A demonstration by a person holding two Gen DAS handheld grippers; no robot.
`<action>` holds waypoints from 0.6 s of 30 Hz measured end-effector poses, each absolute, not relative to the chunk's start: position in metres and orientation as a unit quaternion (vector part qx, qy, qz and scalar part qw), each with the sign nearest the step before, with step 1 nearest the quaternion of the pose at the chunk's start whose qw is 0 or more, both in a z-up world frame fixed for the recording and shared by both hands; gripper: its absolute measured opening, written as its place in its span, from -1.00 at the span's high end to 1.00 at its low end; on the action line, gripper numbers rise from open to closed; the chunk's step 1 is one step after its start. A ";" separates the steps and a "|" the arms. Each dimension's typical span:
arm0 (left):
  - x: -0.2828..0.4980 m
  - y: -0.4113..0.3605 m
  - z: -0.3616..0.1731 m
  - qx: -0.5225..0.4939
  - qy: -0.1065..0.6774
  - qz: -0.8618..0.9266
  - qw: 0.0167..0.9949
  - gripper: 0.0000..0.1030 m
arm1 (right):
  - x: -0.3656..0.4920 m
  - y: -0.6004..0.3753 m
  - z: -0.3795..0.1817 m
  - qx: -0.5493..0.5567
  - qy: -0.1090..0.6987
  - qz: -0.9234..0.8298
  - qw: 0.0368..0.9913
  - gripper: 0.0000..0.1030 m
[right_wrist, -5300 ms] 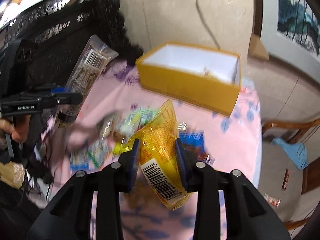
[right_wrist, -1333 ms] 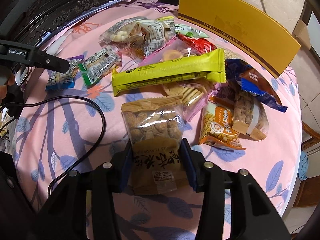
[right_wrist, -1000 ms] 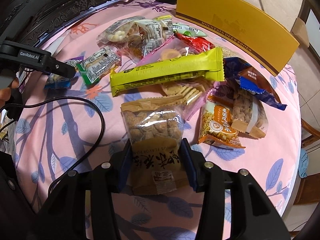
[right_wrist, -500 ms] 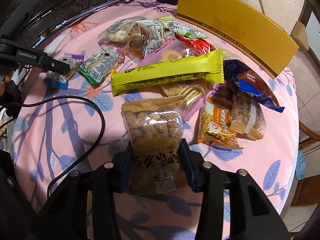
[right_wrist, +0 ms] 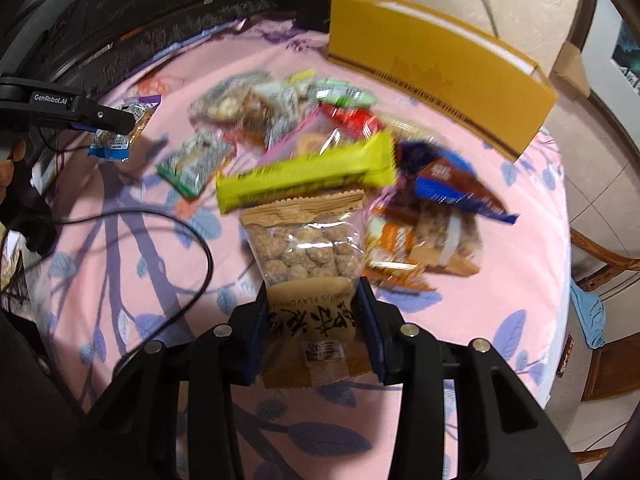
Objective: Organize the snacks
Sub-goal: 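Grasp the brown nut packet with the right tool while the left tool grasps the white blue-edged packet, then carry both packets into the yellow box and open both tools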
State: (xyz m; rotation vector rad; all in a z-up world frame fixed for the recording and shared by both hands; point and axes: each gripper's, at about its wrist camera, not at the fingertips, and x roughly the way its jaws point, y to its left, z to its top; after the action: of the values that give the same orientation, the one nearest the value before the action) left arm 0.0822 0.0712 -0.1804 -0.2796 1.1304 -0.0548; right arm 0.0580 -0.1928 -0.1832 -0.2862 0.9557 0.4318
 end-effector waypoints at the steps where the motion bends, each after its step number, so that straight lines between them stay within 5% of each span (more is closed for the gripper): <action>1: 0.085 0.070 -0.171 -0.129 0.524 -0.031 0.842 0.07 | 0.060 -0.195 -0.176 -0.133 0.448 0.203 0.861 0.20; 18: 0.164 0.002 -0.033 -0.084 0.387 -0.151 0.906 0.07 | 0.135 -0.249 -0.034 -0.058 0.291 0.112 0.948 0.19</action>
State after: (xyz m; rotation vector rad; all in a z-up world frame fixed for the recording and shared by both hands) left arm 0.1641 0.0017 -0.0334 -0.1735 0.7994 -0.3122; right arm 0.1348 -0.2488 -0.0340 -0.1189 0.5916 0.2273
